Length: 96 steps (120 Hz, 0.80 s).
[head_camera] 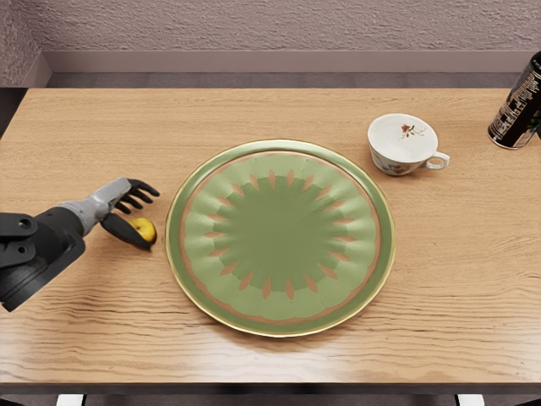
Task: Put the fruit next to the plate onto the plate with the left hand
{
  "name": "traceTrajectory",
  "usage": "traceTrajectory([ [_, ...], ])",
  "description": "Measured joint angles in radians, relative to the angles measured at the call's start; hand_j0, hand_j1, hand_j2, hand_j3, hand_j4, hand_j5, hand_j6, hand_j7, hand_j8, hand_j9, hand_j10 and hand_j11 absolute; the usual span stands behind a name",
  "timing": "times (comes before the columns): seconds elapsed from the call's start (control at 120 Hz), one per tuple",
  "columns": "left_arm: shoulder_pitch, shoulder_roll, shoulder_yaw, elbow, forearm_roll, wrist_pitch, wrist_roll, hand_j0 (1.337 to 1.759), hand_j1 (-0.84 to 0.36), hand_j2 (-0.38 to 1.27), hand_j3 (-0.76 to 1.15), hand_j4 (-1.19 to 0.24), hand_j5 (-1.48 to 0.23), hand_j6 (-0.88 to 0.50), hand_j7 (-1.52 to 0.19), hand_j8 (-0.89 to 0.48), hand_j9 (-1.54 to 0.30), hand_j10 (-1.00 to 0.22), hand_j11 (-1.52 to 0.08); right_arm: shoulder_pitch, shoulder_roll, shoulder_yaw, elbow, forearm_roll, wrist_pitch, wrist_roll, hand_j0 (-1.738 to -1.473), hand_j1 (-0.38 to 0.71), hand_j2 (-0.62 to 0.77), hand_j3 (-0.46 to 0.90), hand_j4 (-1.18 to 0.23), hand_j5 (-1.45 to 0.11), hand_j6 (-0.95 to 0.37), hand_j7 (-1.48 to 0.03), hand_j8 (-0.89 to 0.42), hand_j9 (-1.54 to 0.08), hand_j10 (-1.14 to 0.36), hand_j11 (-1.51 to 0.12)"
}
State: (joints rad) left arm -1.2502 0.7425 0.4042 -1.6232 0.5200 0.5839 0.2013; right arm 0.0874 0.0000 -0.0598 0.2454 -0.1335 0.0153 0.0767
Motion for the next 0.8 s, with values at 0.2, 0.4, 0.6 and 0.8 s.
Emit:
traceTrajectory([
  [0.2, -0.001, 0.0, 0.017, 0.001, 0.003, 0.016, 0.0, 1.657, -0.13, 0.15, 0.0, -0.42, -0.57, -0.42, -0.57, -0.42, -0.58, -0.42, -0.58, 0.0, 0.0, 0.0, 0.0, 0.0, 0.0, 0.0, -1.658, -0.33, 0.0, 0.0, -0.02, -0.02, -0.02, -0.02, -0.02, -0.02, -0.02, -0.02],
  [0.4, -0.002, 0.003, 0.021, 0.003, 0.003, 0.019, 0.0, 1.657, -0.16, 0.16, 0.0, -0.45, -0.6, -0.45, -0.61, -0.45, -0.61, -0.44, -0.61, 0.0, 0.0, 0.0, 0.0, 0.0, 0.0, 0.0, -1.658, -0.33, 0.0, 0.0, -0.02, -0.02, -0.02, -0.02, -0.02, -0.02, -0.02, -0.02],
  [0.6, -0.011, 0.005, 0.03, 0.003, 0.003, 0.02, 0.003, 1.657, -0.22, 0.17, 0.0, -0.49, -0.66, -0.49, -0.66, -0.49, -0.66, -0.49, -0.66, 0.0, 0.0, 0.0, 0.0, 0.0, 0.0, 0.0, -1.658, -0.33, 0.0, 0.0, -0.02, -0.02, -0.02, -0.02, -0.02, -0.02, -0.02, -0.02],
  [0.8, -0.012, 0.0, 0.039, 0.004, 0.007, 0.02, 0.003, 1.655, -0.26, 0.18, 0.0, -0.54, -0.7, -0.5, -0.71, -0.49, -0.73, -0.53, -0.73, 0.0, 0.0, 0.0, 0.0, 0.0, 0.0, 0.0, -1.658, -0.33, 0.0, 0.0, -0.02, -0.02, -0.02, -0.02, -0.02, -0.02, -0.02, -0.02],
])
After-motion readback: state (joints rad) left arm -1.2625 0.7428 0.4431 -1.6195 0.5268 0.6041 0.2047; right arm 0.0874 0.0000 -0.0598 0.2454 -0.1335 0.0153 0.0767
